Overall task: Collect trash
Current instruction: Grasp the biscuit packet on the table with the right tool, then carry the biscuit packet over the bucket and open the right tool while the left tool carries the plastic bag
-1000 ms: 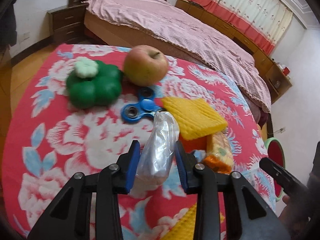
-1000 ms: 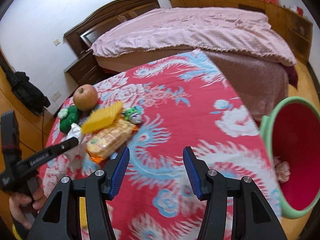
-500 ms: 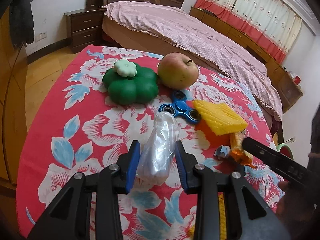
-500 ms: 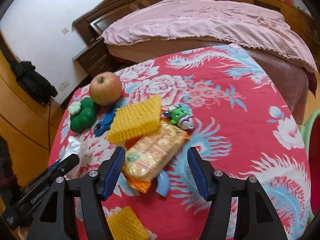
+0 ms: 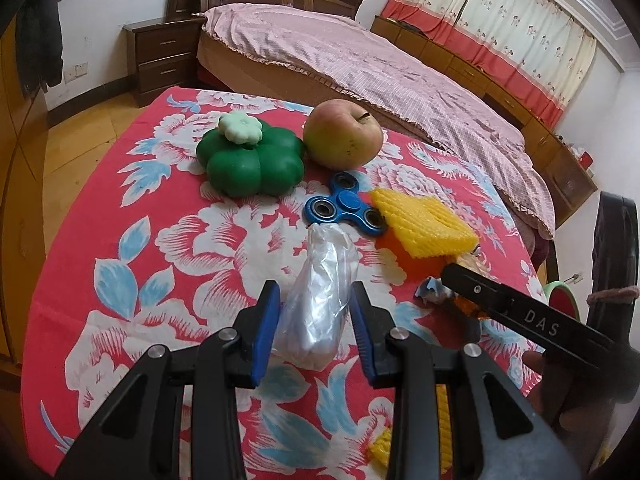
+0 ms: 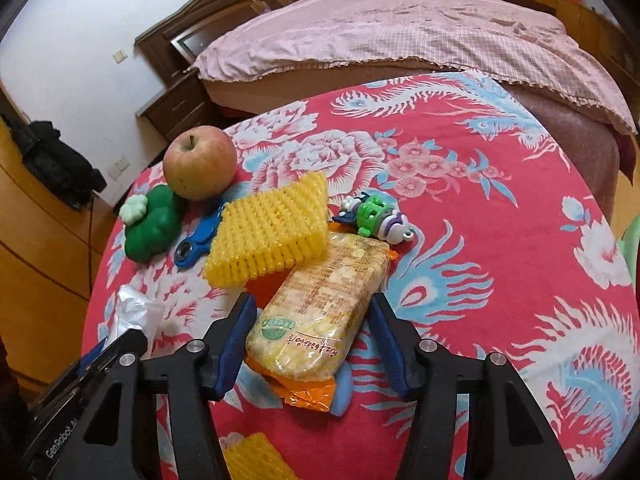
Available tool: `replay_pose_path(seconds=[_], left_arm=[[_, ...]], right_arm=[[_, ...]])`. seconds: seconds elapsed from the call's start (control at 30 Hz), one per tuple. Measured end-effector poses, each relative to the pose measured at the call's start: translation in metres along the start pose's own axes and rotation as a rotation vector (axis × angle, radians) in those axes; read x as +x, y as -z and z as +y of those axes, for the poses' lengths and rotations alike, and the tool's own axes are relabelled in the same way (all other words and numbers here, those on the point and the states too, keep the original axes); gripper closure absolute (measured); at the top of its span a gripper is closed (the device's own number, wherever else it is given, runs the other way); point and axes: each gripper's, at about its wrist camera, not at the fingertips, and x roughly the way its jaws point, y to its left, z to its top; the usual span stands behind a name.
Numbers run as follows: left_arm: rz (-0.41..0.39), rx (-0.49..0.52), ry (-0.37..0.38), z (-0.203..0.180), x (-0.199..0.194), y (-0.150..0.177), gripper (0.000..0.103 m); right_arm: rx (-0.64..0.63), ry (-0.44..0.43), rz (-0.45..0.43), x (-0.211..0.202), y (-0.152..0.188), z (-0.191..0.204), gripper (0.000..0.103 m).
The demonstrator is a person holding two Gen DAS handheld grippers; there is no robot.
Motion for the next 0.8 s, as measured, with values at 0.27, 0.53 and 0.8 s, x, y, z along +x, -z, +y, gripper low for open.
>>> replay_pose_path(seconds=[0.27,0.53,0.8], left_arm=[[-0.011,0.018,0.02,-0.01,-0.012,0.006,0.067],[-0.014,0.068,0.059,-0.037,-0.024,0.013,0.067],[-0.012,0.142,0.118,-0.075,-0.037,0.023,0.067]], right_arm=[[-0.005,-0.012,-0.05,-0.03,0.017,-0.016,0.052],[0.02,-0.041,-0.115,-0.078,0.036,-0.035,0.052],[0.021,-0.006,-0.183,-0.125,0.055,-0.057,0.052]])
